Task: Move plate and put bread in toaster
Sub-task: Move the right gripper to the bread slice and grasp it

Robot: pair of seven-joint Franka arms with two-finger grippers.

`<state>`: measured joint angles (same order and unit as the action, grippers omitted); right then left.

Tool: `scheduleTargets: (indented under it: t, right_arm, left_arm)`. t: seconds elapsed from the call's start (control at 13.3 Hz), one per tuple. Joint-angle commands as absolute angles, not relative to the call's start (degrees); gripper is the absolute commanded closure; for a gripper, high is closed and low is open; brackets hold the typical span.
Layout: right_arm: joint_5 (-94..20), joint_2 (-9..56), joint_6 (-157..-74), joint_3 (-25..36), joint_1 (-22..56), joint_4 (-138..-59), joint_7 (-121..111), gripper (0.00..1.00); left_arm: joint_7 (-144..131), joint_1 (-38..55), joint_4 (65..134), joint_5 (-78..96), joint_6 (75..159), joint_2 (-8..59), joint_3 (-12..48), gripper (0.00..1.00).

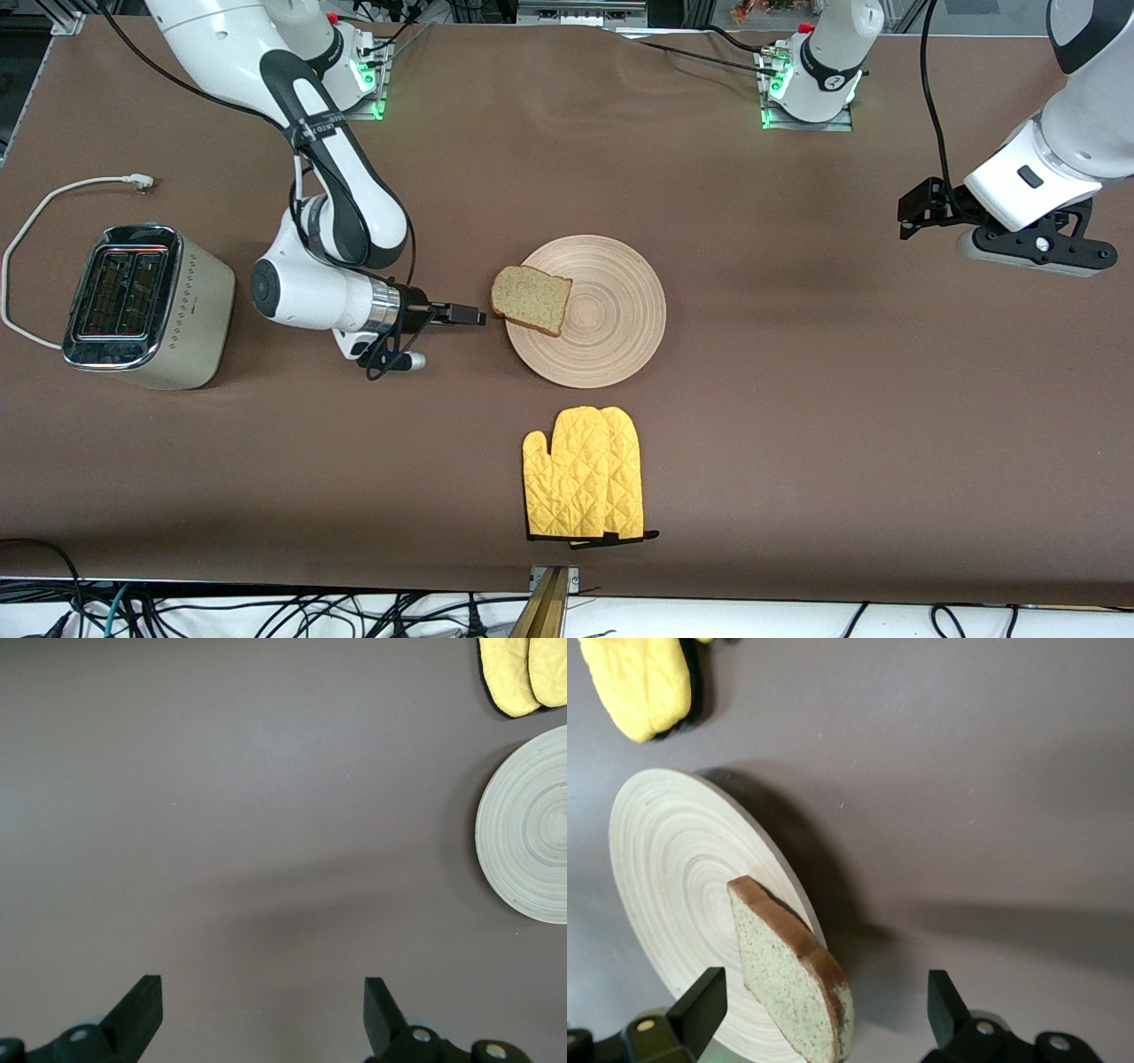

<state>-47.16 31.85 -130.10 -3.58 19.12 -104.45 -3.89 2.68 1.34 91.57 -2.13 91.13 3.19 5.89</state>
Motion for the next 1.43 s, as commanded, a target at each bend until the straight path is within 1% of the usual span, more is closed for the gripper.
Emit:
scheduleTargets:
  t: [0.0,0.15,0.45,0.9,0.98,1.05,1.13,1.35]
  right_arm:
    - [-53.34,30.94,-131.22,-4.39,18.72,-107.92,-8.78,0.0]
    - [-57.28,30.94,-132.18,-5.09,18.72,-109.41,-11.59,0.0]
    - [-66.07,31.03,-135.78,-6.85,18.81,-113.28,-19.4,0.0]
    - [-77.51,33.04,-135.88,-6.86,19.69,-114.52,-29.52,0.01]
    - [-77.95,33.05,-135.88,-6.86,19.77,-114.52,-29.62,0.13]
    - [-77.96,33.05,-135.79,-6.86,19.86,-114.52,-29.62,0.35]
    - [-77.96,33.05,-135.7,-6.86,19.86,-114.43,-29.62,0.5]
    - [-77.96,32.96,-135.26,-6.86,20.04,-114.0,-29.62,0.71]
  left_arm:
    - [2.37,1.85,91.32,-0.71,91.67,3.16,5.27,0.0]
    - [2.11,1.85,91.32,2.19,91.93,3.51,5.19,0.0]
    - [2.11,1.41,91.32,1.67,91.93,3.52,5.1,0.0]
    - [2.02,1.41,91.32,1.67,91.93,3.52,5.19,0.0]
    - [2.02,1.41,91.32,1.76,91.93,3.52,5.19,0.0]
    - [2.02,1.41,91.32,1.67,91.93,3.52,5.19,0.0]
    - [2.02,1.41,91.32,1.67,91.93,3.52,5.19,0.0]
    - [2.02,1.41,91.32,1.76,91.93,3.52,5.19,0.0]
